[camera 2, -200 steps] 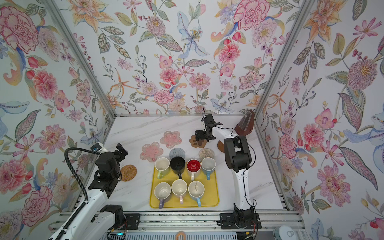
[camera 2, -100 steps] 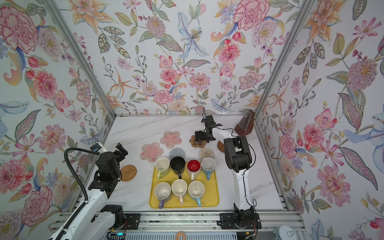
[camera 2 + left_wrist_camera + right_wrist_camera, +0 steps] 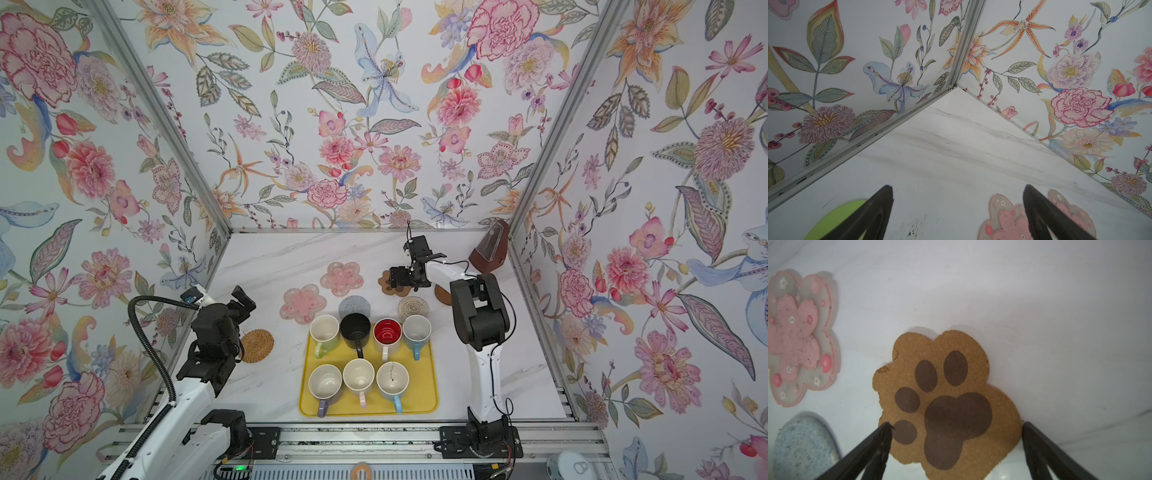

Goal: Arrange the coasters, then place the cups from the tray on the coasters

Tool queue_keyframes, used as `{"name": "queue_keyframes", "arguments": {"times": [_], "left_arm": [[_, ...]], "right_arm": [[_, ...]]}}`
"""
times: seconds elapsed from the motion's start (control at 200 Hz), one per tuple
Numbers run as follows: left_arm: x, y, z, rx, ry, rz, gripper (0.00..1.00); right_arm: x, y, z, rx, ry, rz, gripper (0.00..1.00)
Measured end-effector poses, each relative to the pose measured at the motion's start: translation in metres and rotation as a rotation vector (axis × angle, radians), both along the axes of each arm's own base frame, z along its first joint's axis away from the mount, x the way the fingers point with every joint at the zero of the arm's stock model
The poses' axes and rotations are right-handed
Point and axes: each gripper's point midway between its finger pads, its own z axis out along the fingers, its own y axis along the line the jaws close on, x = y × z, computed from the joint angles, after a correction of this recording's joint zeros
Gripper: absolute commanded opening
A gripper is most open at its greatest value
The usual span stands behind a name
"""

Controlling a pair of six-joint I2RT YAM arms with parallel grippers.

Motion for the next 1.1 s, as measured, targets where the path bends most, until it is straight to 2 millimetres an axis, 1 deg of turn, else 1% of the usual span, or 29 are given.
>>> {"name": "queue_keyframes", "arguments": {"times": [0.115, 0.18, 0.34, 0.42, 0.475, 0.616, 0.736, 0.841, 1.101], "left_arm": [[0.001, -0.001, -0.002, -0.004, 0.005, -0.002, 0.99], [0.001, -0.001, -0.003, -0.006, 0.006, -0.001, 0.99], [0.001, -0.001, -0.003, -0.007, 0.006, -0.001, 0.99], [0.001, 0.0, -0.003, -0.007, 0.006, 0.0, 0.99], [0.001, 0.0, -0.003, -0.007, 0.006, 0.0, 0.99], [0.001, 0.0, -0.001, -0.007, 0.001, 0.0, 0.99], [-0.001, 0.0, 0.004, -0.009, -0.019, 0.001, 0.99], [-0.003, 0.0, 0.008, -0.01, -0.03, 0.001, 0.99], [-0.004, 0.0, 0.01, -0.02, -0.041, 0.003, 0.99]], "right_arm": [[-0.008, 0.004, 0.0, -0.007, 0.009, 0.004, 0.98], [-0.011, 0.003, 0.0, -0.024, 0.011, -0.002, 0.98], [-0.012, -0.008, 0.002, -0.124, -0.007, -0.02, 0.98], [-0.01, -0.011, 0.008, -0.182, -0.029, -0.011, 0.99], [-0.007, -0.007, 0.016, -0.211, -0.052, 0.007, 0.99], [-0.002, 0.019, 0.037, -0.236, -0.123, 0.069, 0.99], [0.0, 0.04, 0.046, -0.242, -0.156, 0.109, 0.99], [0.002, 0.047, 0.041, -0.263, -0.157, 0.127, 0.99], [0.011, 0.049, 0.017, -0.347, -0.137, 0.142, 0.99]]}}
